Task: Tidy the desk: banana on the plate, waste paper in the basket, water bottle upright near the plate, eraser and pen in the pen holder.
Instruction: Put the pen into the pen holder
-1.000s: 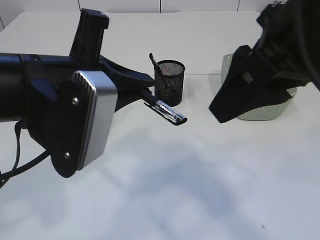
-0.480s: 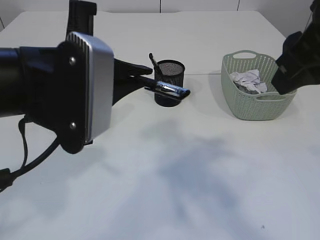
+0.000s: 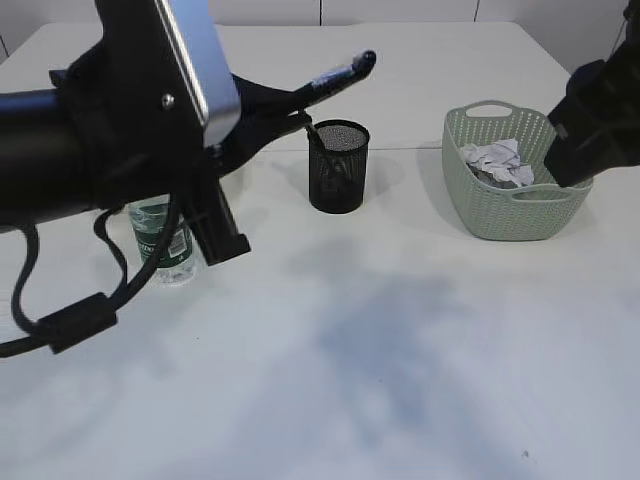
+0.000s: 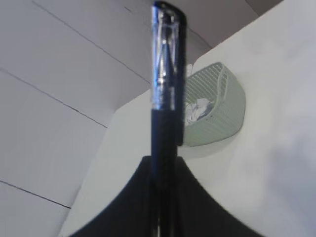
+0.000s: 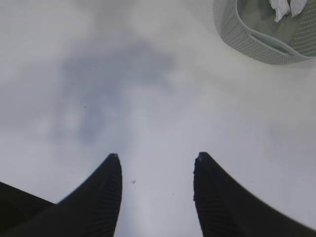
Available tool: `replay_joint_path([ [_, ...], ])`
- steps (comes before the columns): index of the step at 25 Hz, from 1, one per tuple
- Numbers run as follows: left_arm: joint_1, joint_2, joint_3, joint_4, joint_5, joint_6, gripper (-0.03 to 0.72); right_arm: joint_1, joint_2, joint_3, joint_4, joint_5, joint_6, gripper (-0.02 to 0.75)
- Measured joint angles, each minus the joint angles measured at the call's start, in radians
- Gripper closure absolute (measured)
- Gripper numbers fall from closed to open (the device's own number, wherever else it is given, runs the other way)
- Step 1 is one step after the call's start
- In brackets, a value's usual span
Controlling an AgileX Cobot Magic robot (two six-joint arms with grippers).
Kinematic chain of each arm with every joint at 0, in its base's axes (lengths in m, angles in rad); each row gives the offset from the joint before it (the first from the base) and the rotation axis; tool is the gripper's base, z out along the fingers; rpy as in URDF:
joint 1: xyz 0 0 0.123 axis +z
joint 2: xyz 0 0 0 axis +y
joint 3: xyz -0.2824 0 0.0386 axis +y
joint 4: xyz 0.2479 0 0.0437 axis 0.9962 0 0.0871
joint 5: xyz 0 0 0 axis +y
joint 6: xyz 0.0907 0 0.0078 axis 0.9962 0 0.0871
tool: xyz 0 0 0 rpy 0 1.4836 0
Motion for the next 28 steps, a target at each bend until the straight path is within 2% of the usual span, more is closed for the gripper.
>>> replay_joint_path([
  [6, 0.000, 0.089, -0.019, -0.261, -0.079, -0.001, 0.666, 0.000, 0.000, 0.000, -0.002, 0.000, 0.021, 0.377],
  [12, 0.000, 0.189, -0.151, -0.422, -0.081, -0.014, 0.666, 0.000, 0.000, 0.000, -0.002, 0.000, 0.027, 0.377],
  [20, 0.002, 0.378, -0.365, -0.493, -0.081, -0.128, 0.666, 0.000, 0.000, 0.000, -0.007, 0.000, 0.027, 0.377],
  [25, 0.043, 0.481, -0.471, -0.523, -0.081, -0.272, 0.666, 0.000, 0.000, 0.000, -0.025, 0.000, 0.027, 0.377],
  [28, 0.074, 0.533, -0.527, -0.529, -0.083, -0.315, 0.666, 0.000, 0.000, 0.000, -0.032, 0.000, 0.027, 0.377],
])
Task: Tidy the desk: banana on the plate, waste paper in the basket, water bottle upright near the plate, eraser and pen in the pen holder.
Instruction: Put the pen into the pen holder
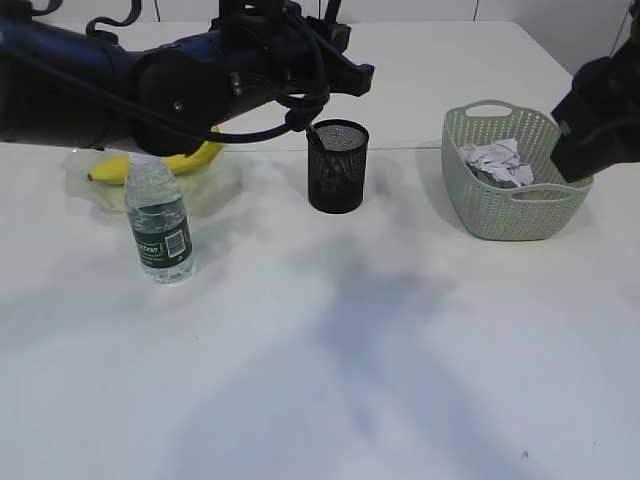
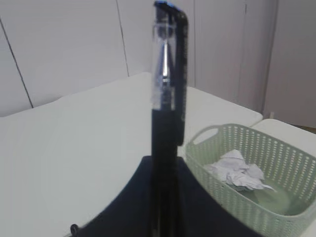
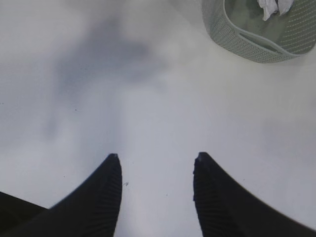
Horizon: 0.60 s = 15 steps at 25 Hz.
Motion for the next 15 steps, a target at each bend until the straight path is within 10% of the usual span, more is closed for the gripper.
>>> replay_joint_path([
  [8, 0.114, 0.069, -0.079, 0.052, -0.034, -0.206, 0.666, 0.000, 0.000, 0.000, -0.015, 0.000, 0.002, 0.377],
  [15, 0.183, 0.168, -0.086, 0.336, -0.314, -0.457, 0.666, 0.000, 0.000, 0.000, -0.028, 0.000, 0.002, 0.376],
])
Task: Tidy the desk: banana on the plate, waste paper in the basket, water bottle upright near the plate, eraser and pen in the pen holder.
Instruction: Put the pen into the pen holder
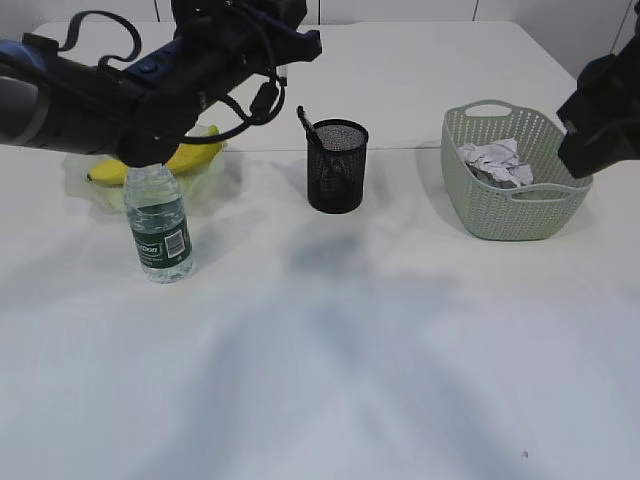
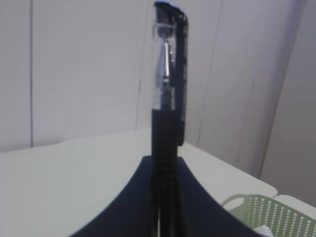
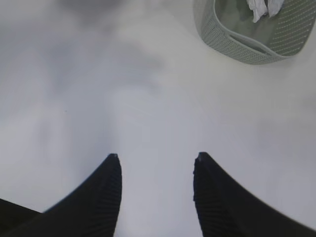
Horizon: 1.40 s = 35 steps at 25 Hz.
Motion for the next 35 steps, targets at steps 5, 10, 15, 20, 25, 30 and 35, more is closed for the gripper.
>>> replay_joint_path([
  [5, 0.034, 0.048, 0.000, 0.143, -0.112, -0.044, 0.666, 0.000, 0.000, 0.000, -0.007, 0.000, 0.000, 0.376],
  [10, 0.066, 0.086, -0.006, 0.155, -0.196, -0.120, 0.666, 0.000, 0.000, 0.000, -0.012, 0.000, 0.000, 0.376],
  [15, 0.084, 0.137, -0.016, 0.182, -0.211, -0.168, 0.666, 0.000, 0.000, 0.000, -0.014, 0.000, 0.000, 0.376],
  [20, 0.086, 0.187, -0.142, 0.309, -0.187, -0.264, 0.666, 0.000, 0.000, 0.000, -0.016, 0.000, 0.000, 0.376],
  [25, 0.086, 0.201, -0.198, 0.346, -0.127, -0.309, 0.666, 0.000, 0.000, 0.000, -0.023, 0.000, 0.000, 0.376],
  [30, 0.086, 0.226, -0.198, 0.374, -0.119, -0.315, 0.666, 0.000, 0.000, 0.000, -0.051, 0.000, 0.002, 0.376],
  [35, 0.086, 0.257, -0.198, 0.381, -0.122, -0.319, 0.666, 0.000, 0.000, 0.000, -0.053, 0.000, 0.002, 0.376],
])
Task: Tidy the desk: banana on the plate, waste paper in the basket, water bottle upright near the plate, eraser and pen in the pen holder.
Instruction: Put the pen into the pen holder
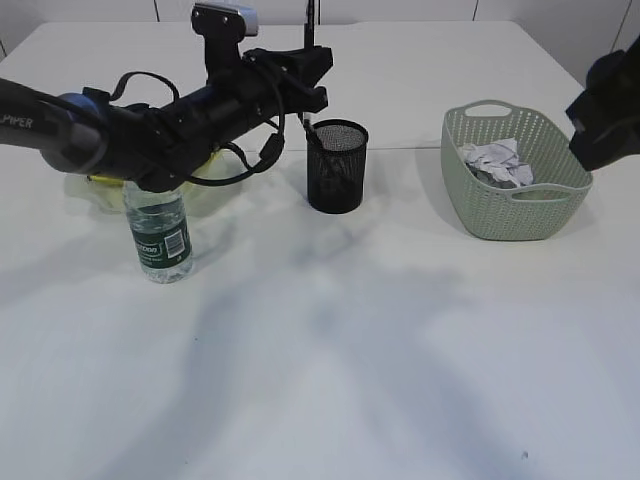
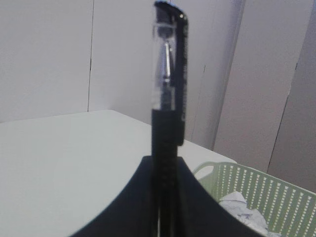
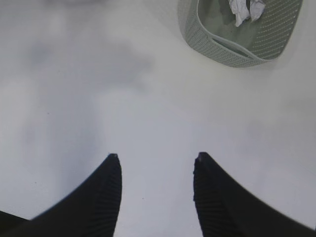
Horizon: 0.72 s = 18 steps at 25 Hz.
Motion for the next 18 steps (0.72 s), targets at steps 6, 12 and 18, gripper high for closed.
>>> replay_joint_path([
  [6, 0.000, 0.021, -0.029, 0.007, -0.020, 0.000, 0.666, 0.000, 0.000, 0.000, 0.000, 0.000, 0.000, 0.376],
  [12, 0.000, 0.039, -0.064, 0.012, -0.022, -0.001, 0.667, 0.000, 0.000, 0.000, -0.004, 0.000, 0.000, 0.375],
  [18, 0.000, 0.042, -0.068, 0.054, -0.063, -0.001, 0.666, 0.000, 0.000, 0.000, -0.019, 0.000, 0.000, 0.376],
])
